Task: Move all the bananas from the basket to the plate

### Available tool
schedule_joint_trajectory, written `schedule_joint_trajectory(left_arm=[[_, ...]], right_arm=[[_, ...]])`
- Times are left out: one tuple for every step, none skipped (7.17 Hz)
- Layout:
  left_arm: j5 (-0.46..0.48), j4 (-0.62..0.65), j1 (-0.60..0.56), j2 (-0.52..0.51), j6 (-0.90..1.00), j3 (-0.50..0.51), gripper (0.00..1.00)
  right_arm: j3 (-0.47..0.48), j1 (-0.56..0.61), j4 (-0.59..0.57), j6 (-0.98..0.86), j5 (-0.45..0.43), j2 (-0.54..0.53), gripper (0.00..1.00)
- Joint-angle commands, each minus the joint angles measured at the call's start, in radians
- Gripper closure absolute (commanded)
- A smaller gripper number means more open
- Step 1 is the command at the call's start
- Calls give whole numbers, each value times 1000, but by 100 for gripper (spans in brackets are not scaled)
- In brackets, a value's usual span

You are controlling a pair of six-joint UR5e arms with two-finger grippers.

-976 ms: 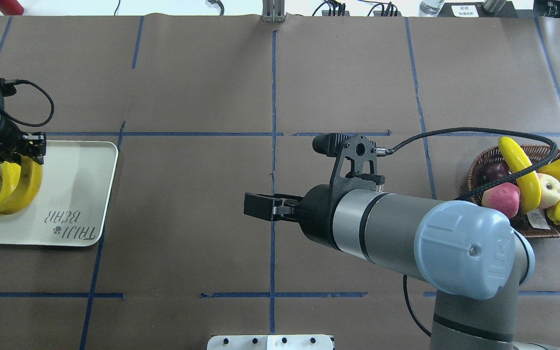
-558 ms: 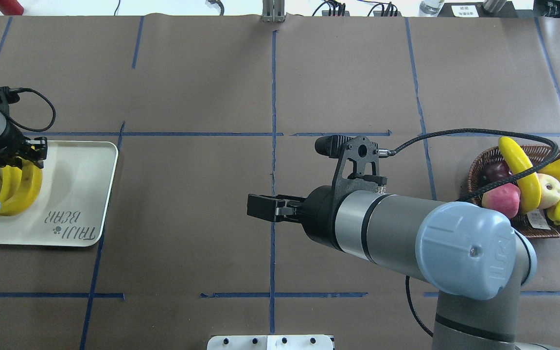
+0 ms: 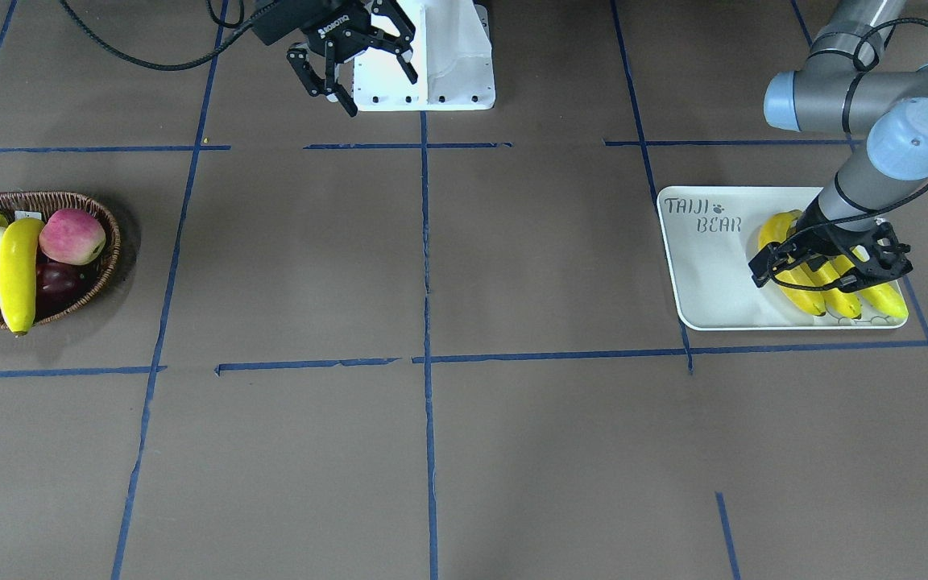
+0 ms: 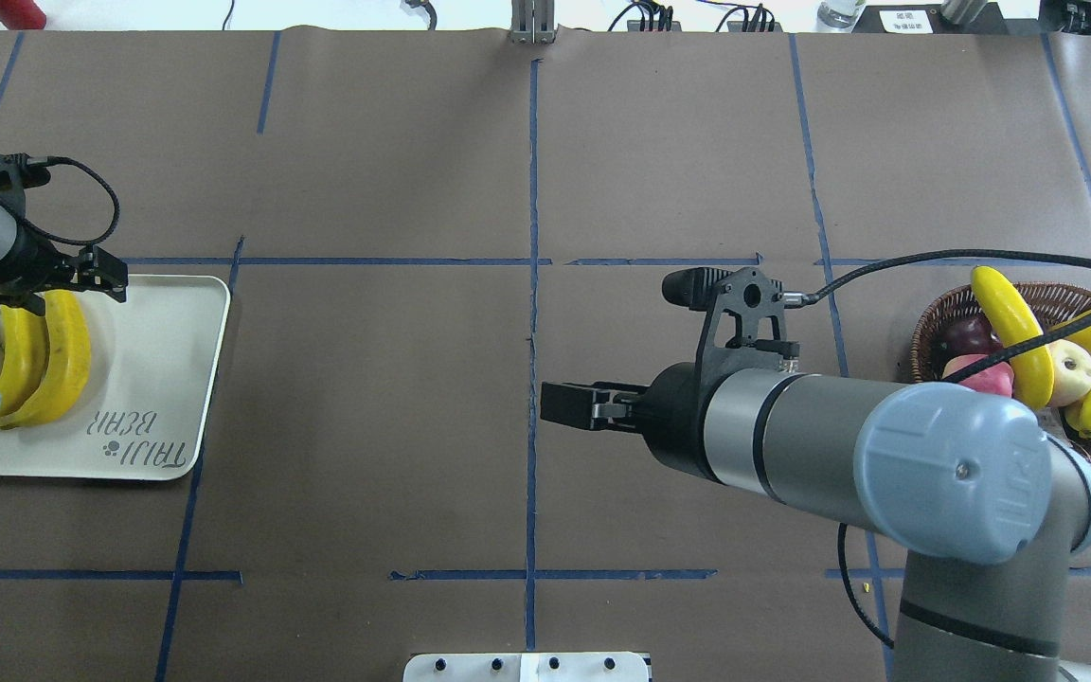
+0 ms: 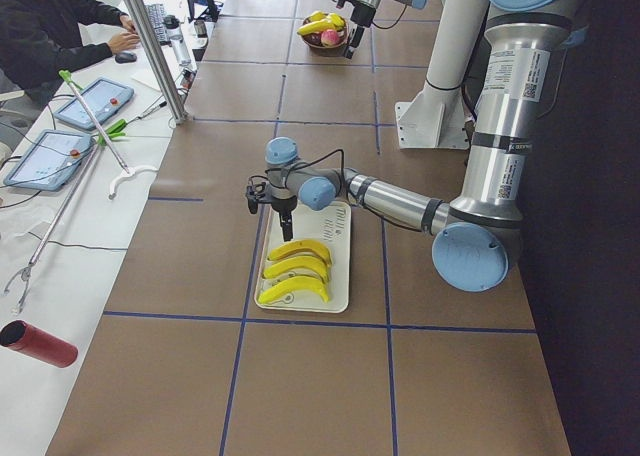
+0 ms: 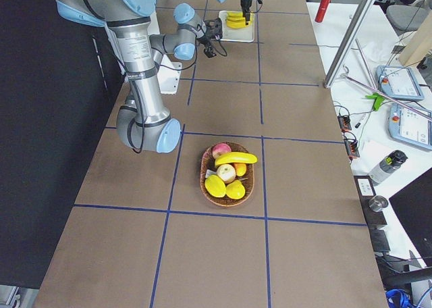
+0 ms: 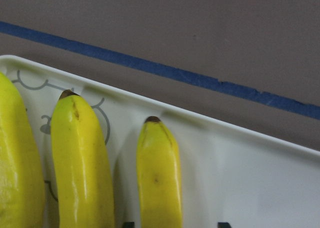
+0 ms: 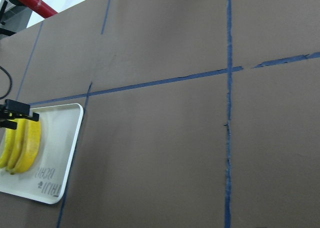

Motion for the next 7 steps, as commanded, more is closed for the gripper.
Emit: schedule_joint_trajectory(left_arm=[[3,29,1,-3,-1,-134,0],[3,93,3,-8,-1,-203,0],[3,184,4,-49,-3,-255,0],[1,217,17,-77,-12,-280,0],[1,206,56,-97,-138,-276,0],[12,209,102,-141,-227,-277,0],[12,215,109,-169,-251,-276,0]], right_arm=[[34,179,-167,-9,232,-32,0],[49,267,-163,-27,323,-111,0],[98,301,-164,-167,354,-235,0],[104,347,-169,-325,356,-350,0],[94,405,-172,-487,359,-441,0],[40,475,-170,-565,412,-492,0],[-48,550,-161,-603,508,-496,0]])
